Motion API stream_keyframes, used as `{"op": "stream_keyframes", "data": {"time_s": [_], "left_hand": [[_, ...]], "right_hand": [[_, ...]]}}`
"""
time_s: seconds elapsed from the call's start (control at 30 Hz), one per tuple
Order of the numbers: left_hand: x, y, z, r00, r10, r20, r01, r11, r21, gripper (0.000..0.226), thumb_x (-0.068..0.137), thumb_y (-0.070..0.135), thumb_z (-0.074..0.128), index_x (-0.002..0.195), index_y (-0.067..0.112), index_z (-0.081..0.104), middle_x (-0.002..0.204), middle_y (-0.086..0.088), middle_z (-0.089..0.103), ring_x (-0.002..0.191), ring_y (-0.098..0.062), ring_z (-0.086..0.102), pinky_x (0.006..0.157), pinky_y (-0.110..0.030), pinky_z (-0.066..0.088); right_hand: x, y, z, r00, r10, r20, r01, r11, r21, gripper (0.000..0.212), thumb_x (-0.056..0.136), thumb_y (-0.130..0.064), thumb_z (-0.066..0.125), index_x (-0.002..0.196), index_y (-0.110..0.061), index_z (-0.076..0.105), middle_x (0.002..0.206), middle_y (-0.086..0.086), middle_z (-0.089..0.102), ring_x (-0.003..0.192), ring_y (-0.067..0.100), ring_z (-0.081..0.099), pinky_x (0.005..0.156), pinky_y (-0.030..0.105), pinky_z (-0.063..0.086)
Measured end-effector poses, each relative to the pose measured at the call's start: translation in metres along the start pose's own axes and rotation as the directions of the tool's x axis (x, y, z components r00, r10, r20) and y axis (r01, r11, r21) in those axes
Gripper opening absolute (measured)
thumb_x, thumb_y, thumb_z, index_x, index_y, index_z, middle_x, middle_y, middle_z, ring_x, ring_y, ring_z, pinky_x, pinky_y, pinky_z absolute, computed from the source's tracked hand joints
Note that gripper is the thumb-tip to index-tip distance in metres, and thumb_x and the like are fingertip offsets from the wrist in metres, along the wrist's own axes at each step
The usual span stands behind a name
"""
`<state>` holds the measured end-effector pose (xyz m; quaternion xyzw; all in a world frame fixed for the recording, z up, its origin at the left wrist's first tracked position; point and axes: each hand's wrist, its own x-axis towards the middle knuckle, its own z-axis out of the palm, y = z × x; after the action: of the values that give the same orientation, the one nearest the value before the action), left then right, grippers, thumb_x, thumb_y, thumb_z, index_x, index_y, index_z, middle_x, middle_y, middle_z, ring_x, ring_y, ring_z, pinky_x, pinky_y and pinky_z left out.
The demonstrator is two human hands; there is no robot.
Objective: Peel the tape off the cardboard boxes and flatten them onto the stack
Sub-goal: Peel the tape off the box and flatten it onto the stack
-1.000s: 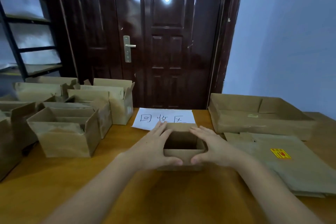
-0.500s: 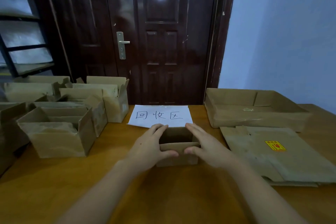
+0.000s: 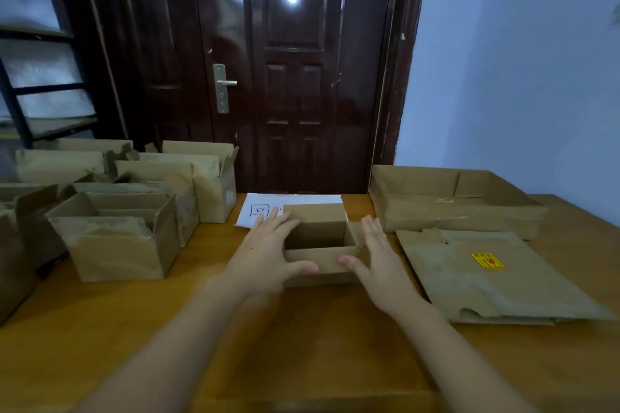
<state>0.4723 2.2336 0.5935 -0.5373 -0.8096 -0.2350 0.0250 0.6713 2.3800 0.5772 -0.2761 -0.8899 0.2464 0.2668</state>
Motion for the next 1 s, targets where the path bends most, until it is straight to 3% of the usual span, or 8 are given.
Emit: {"op": "stream_keyframes", "data": {"time_s": [0.1, 0.23, 0.4, 0.57, 0.7, 0.8, 0.9, 1.0], "left_hand": [[-0.016, -0.003, -0.015, 0.997, -0.056, -0.058, 0.050, 0.994, -0.093, 0.119, 0.062, 0.098, 0.047, 0.162, 0.039, 0.021, 0.170, 0.017, 0.012, 0.155, -0.006, -0.004, 0.126, -0.049, 0.011], [-0.041, -0.016, -0.021, 0.988, -0.090, -0.129, 0.067, 0.982, -0.176, 0.111, 0.068, 0.089, 0.054, 0.162, 0.043, 0.016, 0.167, 0.021, 0.015, 0.149, 0.001, 0.005, 0.121, -0.036, 0.017], [-0.052, -0.026, 0.004, 0.974, -0.227, -0.011, 0.221, 0.957, -0.191, 0.102, 0.079, 0.081, 0.050, 0.163, 0.040, 0.011, 0.169, 0.013, 0.023, 0.153, -0.012, 0.026, 0.120, -0.039, 0.028], [-0.050, -0.012, 0.033, 0.990, -0.130, 0.051, 0.135, 0.984, -0.112, 0.087, 0.092, 0.074, 0.047, 0.162, 0.034, 0.014, 0.165, 0.008, 0.032, 0.150, -0.016, 0.033, 0.119, -0.038, 0.030], [-0.044, -0.008, 0.043, 0.992, -0.124, 0.038, 0.127, 0.989, -0.072, 0.100, 0.087, 0.070, 0.064, 0.162, 0.033, 0.008, 0.159, 0.006, 0.039, 0.141, -0.015, 0.043, 0.115, -0.041, 0.043], [-0.041, -0.008, 0.042, 0.987, -0.121, -0.109, 0.121, 0.993, 0.001, 0.108, 0.082, 0.055, 0.079, 0.160, 0.035, 0.006, 0.148, 0.010, 0.044, 0.127, -0.009, 0.052, 0.104, -0.030, 0.050], [-0.039, -0.007, 0.035, 0.968, -0.087, -0.237, 0.088, 0.996, -0.007, 0.086, 0.092, 0.042, 0.071, 0.159, 0.028, 0.018, 0.139, 0.011, 0.049, 0.122, -0.006, 0.053, 0.093, -0.017, 0.041], [-0.041, -0.002, 0.025, 0.965, -0.068, -0.251, 0.040, 0.993, -0.115, 0.070, 0.099, 0.047, 0.058, 0.159, 0.032, 0.025, 0.141, 0.017, 0.047, 0.126, -0.001, 0.048, 0.096, -0.018, 0.037]], "right_hand": [[-0.001, 0.003, -0.007, 0.994, 0.062, -0.087, -0.055, 0.996, 0.076, 0.097, 0.082, -0.078, 0.042, 0.161, -0.038, 0.001, 0.167, -0.017, -0.003, 0.149, 0.003, 0.004, 0.115, 0.035, 0.013], [-0.012, 0.024, -0.018, 0.978, 0.158, -0.138, -0.135, 0.977, 0.164, 0.100, 0.077, -0.083, 0.044, 0.160, -0.042, 0.003, 0.168, -0.012, 0.010, 0.153, 0.015, 0.017, 0.119, 0.048, 0.024], [-0.025, 0.034, -0.009, 0.975, 0.220, 0.026, -0.221, 0.967, 0.125, 0.093, 0.088, -0.063, 0.058, 0.161, -0.034, 0.009, 0.168, -0.005, 0.019, 0.152, 0.020, 0.024, 0.118, 0.044, 0.029], [-0.020, 0.020, 0.007, 0.963, 0.119, 0.243, -0.138, 0.989, 0.061, 0.079, 0.095, -0.050, 0.063, 0.159, -0.026, 0.023, 0.157, -0.006, 0.038, 0.146, 0.020, 0.038, 0.111, 0.028, 0.037], [-0.014, 0.014, 0.013, 0.969, 0.094, 0.229, -0.113, 0.991, 0.071, 0.073, 0.094, -0.046, 0.066, 0.155, -0.024, 0.033, 0.148, -0.006, 0.048, 0.132, 0.011, 0.048, 0.095, 0.012, 0.035], [-0.012, 0.014, 0.009, 0.985, 0.048, 0.168, -0.061, 0.996, 0.071, 0.086, 0.090, -0.039, 0.074, 0.159, -0.027, 0.023, 0.149, -0.014, 0.040, 0.129, -0.001, 0.036, 0.105, 0.013, 0.031], [-0.011, 0.005, 0.003, 0.996, -0.056, 0.070, 0.049, 0.993, 0.106, 0.088, 0.093, -0.023, 0.073, 0.154, -0.042, 0.013, 0.145, -0.035, 0.025, 0.135, -0.018, 0.020, 0.112, 0.009, 0.018], [-0.010, -0.004, -0.003, 0.995, -0.092, -0.025, 0.095, 0.973, 0.211, 0.080, 0.099, -0.018, 0.063, 0.145, -0.058, 0.011, 0.131, -0.052, 0.030, 0.122, -0.034, 0.029, 0.098, -0.006, 0.025]]}}
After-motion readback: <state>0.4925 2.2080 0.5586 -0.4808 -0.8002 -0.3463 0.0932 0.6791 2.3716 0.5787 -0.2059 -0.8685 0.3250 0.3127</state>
